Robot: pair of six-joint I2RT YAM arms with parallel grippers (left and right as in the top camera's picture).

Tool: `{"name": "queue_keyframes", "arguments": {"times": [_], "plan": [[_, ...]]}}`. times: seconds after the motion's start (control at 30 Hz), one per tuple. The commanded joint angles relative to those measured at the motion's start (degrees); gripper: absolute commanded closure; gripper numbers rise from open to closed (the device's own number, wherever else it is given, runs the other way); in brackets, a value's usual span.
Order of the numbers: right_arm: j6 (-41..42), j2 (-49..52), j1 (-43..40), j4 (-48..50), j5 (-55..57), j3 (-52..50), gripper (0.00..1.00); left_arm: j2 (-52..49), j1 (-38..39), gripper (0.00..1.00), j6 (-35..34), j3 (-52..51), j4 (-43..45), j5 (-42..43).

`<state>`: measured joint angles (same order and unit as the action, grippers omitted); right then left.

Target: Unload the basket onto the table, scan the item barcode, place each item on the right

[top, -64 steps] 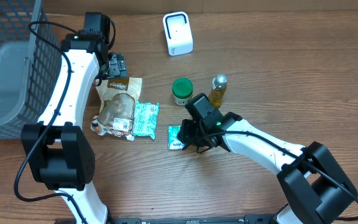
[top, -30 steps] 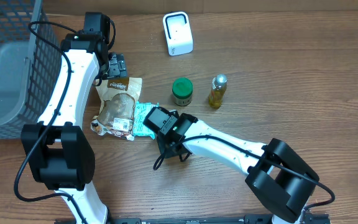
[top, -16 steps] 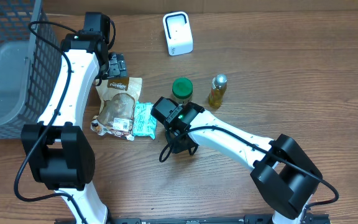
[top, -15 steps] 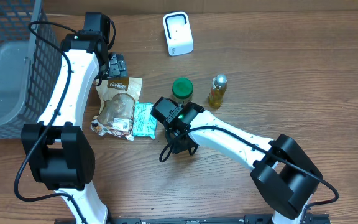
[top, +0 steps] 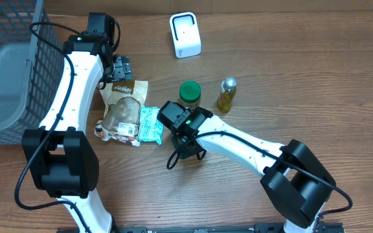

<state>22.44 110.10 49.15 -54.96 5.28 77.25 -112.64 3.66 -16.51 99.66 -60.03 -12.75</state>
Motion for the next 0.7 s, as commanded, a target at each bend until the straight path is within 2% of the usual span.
{"name": "queue_keyframes", "arguments": {"times": [0.0, 0.2, 0.43, 0.57, 0.67], "plan": [[-0.2, -0.6, 0.0, 1.2, 5.0, -0.5, 0.59, 0.2, 0.2, 0.01, 0.0, 0.7, 0.1, -1.2], [-0.2, -0.6, 0.0, 1.7, 6.8, -0.5, 0.59, 0.2, 0.2, 0.00, 0.0, 0.7, 0.1, -1.2], [-0.4, -0.7, -0.1, -2.0, -8.0, 0.6, 0.59, 0.2, 0.2, 0.00, 0.0, 0.7, 0.1, -1.2], [-0.9, -0.7, -0.1, -0.4, -7.3, 1.4, 0.59, 0.2, 0.2, 0.00, 0.0, 0.7, 0.1, -1.2], [-4.2, -0.7, 0.0, -2.2, -7.9, 1.4, 0.60, 0.2, 0.2, 0.00, 0.0, 0.7, 0.1, -1.2]]}}
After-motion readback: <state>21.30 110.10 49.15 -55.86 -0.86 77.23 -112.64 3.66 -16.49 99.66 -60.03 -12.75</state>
